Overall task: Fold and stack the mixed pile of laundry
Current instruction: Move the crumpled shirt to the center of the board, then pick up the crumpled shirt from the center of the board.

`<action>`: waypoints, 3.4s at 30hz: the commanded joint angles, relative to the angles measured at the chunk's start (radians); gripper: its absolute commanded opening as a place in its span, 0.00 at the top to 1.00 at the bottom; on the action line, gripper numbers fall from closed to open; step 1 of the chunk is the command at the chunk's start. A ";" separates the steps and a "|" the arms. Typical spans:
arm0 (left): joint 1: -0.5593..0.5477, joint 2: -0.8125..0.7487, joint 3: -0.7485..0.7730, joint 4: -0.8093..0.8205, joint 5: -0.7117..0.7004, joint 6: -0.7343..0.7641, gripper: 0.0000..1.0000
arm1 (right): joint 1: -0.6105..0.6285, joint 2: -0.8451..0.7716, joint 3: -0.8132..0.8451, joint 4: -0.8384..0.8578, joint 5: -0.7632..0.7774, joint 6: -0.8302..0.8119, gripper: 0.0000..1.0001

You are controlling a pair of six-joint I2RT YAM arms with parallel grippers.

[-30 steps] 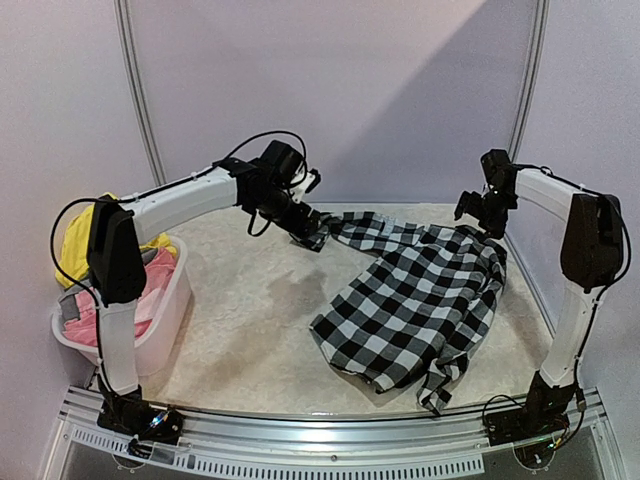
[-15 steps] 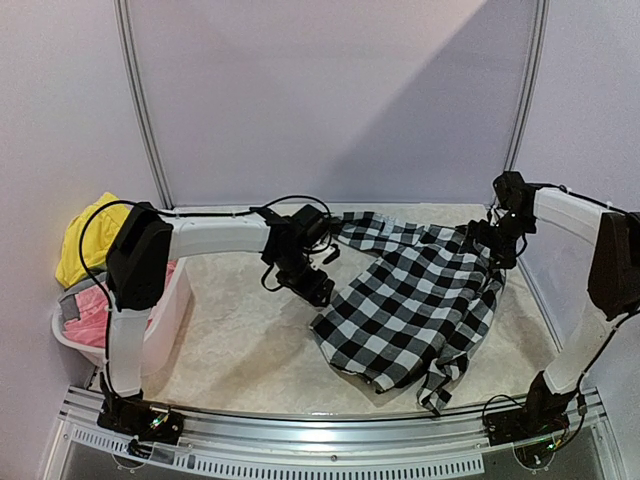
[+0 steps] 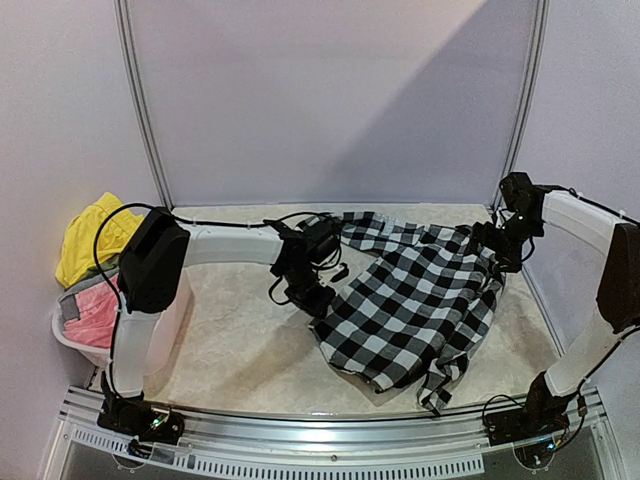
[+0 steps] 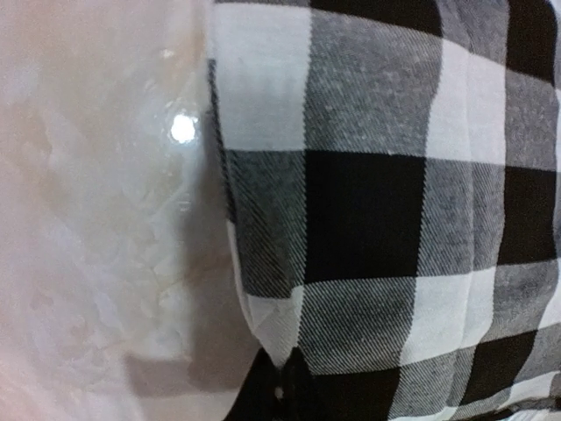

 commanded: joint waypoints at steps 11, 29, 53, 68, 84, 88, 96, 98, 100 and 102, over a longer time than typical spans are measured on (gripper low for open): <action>0.161 -0.090 0.075 -0.168 -0.194 0.044 1.00 | 0.005 -0.083 -0.036 -0.028 -0.029 0.007 0.06; 0.421 0.178 0.664 -0.394 -0.490 0.009 0.72 | 0.006 -0.104 -0.048 -0.035 -0.134 -0.008 0.06; 0.171 -0.553 -0.227 -0.174 -0.372 -0.047 0.14 | 0.277 0.023 -0.095 0.090 -0.256 -0.081 0.05; -0.116 -0.740 -0.534 0.095 -0.284 -0.057 0.13 | 0.354 -0.019 -0.160 0.123 -0.215 -0.120 0.06; -0.174 -0.597 -0.527 0.131 -0.296 -0.089 0.19 | 0.668 -0.496 -0.555 0.369 -0.173 -0.178 0.06; -0.174 -0.595 -0.546 0.147 -0.315 -0.103 0.20 | 0.739 -0.594 -0.626 0.387 -0.149 -0.183 0.06; -0.164 -0.597 -0.593 0.192 -0.344 -0.166 0.21 | 0.877 -0.572 -0.638 0.411 -0.113 -0.186 0.06; -0.155 -0.599 -0.607 0.206 -0.345 -0.183 0.21 | 0.891 -0.543 -0.632 0.421 -0.101 -0.185 0.06; -0.145 -0.600 -0.620 0.219 -0.345 -0.201 0.21 | 0.898 -0.503 -0.619 0.422 -0.088 -0.185 0.06; -0.132 -0.601 -0.629 0.227 -0.343 -0.215 0.22 | 0.905 -0.464 -0.603 0.418 -0.084 -0.181 0.07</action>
